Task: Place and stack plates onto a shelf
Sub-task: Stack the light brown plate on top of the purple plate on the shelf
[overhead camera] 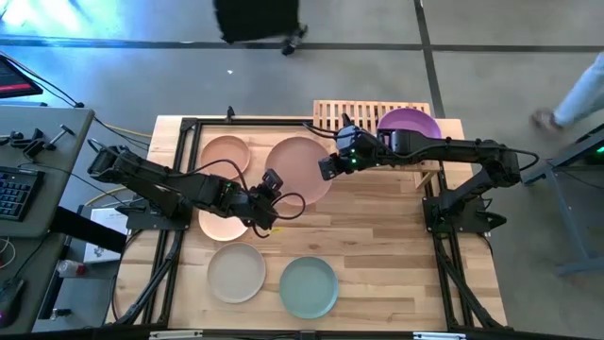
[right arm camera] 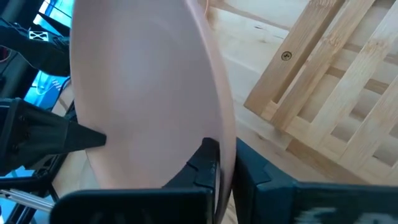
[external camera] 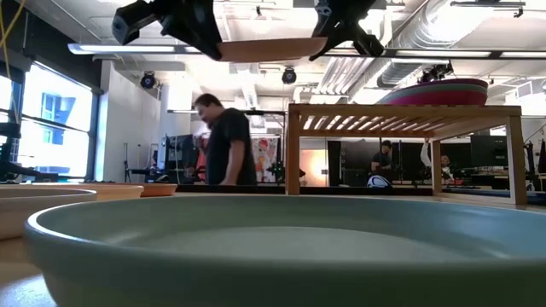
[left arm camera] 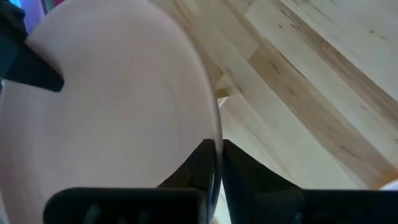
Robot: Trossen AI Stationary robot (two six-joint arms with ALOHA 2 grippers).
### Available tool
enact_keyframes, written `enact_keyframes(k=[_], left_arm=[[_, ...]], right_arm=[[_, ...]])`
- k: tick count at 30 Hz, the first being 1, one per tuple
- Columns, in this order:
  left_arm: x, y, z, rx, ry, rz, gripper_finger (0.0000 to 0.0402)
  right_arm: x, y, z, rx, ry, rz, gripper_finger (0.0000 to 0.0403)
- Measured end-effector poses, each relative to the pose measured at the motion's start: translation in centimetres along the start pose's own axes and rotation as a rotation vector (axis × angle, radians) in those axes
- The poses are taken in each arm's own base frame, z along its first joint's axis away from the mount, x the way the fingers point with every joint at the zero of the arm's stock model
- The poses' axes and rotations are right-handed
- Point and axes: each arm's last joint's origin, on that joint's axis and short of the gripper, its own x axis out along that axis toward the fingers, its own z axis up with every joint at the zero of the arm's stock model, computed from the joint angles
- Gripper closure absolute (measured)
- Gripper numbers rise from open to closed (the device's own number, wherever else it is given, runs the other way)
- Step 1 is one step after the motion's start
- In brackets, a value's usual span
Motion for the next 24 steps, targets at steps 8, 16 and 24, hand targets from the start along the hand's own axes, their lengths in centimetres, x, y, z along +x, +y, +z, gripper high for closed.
enact_keyframes(k=[8,16,24], left_arm=[[0.3,0.2,-0.3,-0.143,0.004,-0.013,0.0342],[0.3,0.1,-0.2,-0.357,-0.031,-0.059,0.0296],[0.1,0.1,-0.2,-0.509,0.003,-0.008,0.0285]], right_arm=[[0.0,0.0,-0.1,0.011,0.006,-0.004,0.0401],[0.0,-0.4,0.0,-0.001,0.018,-0.022,0.0402],[-1.9,-2.1,0.9,0.014,0.016,-0.077,0.0402]])
